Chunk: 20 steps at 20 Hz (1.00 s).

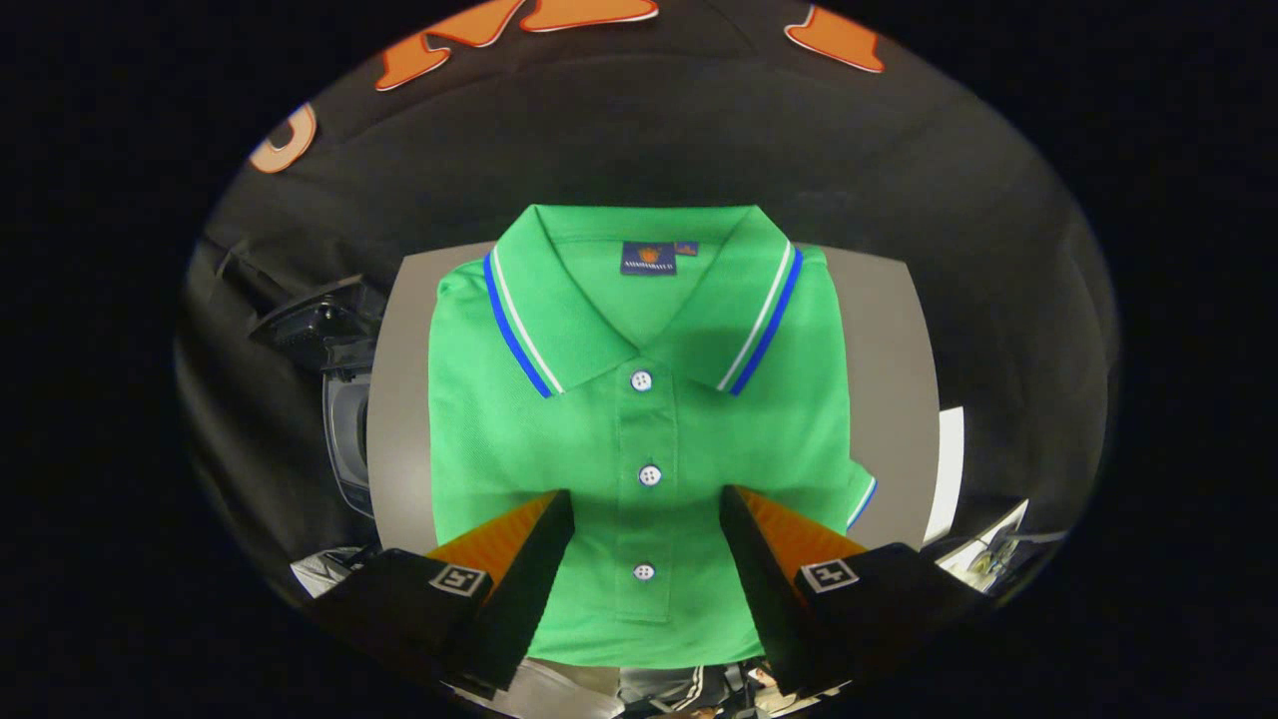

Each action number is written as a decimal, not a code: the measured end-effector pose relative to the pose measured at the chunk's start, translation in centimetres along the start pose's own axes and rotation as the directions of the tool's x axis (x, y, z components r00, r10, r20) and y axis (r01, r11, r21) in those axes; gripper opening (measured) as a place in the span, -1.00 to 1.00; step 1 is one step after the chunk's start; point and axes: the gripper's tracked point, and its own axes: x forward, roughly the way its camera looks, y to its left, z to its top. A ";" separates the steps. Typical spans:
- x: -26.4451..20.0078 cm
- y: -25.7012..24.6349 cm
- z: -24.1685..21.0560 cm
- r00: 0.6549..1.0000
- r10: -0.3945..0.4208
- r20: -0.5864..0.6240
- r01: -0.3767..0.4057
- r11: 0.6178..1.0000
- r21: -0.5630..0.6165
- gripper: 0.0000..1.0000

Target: Put the clothes into the washing machine and then close the washing machine lid.

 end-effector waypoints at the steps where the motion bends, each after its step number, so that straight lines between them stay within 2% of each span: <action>1: -0.2 0.1 0.1 1.000 -0.002 0.008 0.002 1.000 -0.002 0.95; 2: -0.1 0.1 -0.1 1.000 0.002 -0.003 -0.002 1.000 -0.001 0.96; 6: 0.0 -0.1 0.3 1.000 0.006 -0.013 -0.006 1.000 -0.030 0.05; 7: 0.0 -0.5 0.4 1.000 0.010 -0.006 -0.010 0.999 -0.043 -0.08; 8: -0.1 -0.5 0.4 1.000 0.018 0.001 -0.018 0.998 -0.059 -0.39; 9: -0.1 -0.5 0.4 1.000 0.029 0.010 -0.028 0.997 -0.072 -0.47; 10: 0.1 -0.5 0.5 0.999 0.039 0.017 -0.038 0.997 -0.066 -0.66; 11: -0.2 -0.5 0.4 0.998 0.049 0.041 -0.046 0.997 -0.059 -0.67; 12: -0.1 -0.6 0.4 0.995 0.063 0.075 -0.058 0.996 -0.073 -0.82; 15: -0.5 -0.5 0.5 0.967 0.107 0.230 -0.083 0.990 -0.112 -0.82; 16: -0.7 -0.5 0.5 0.943 0.124 0.308 -0.088 0.988 -0.127 -0.82; 17: -0.8 -0.5 0.6 0.901 0.137 0.411 -0.089 0.987 -0.135 -0.82; 18: -0.9 -0.5 0.6 0.837 0.146 0.527 -0.090 0.987 -0.131 -0.82; 20: -1.6 0.0 0.7 0.664 0.158 0.731 -0.105 0.987 -0.118 -0.82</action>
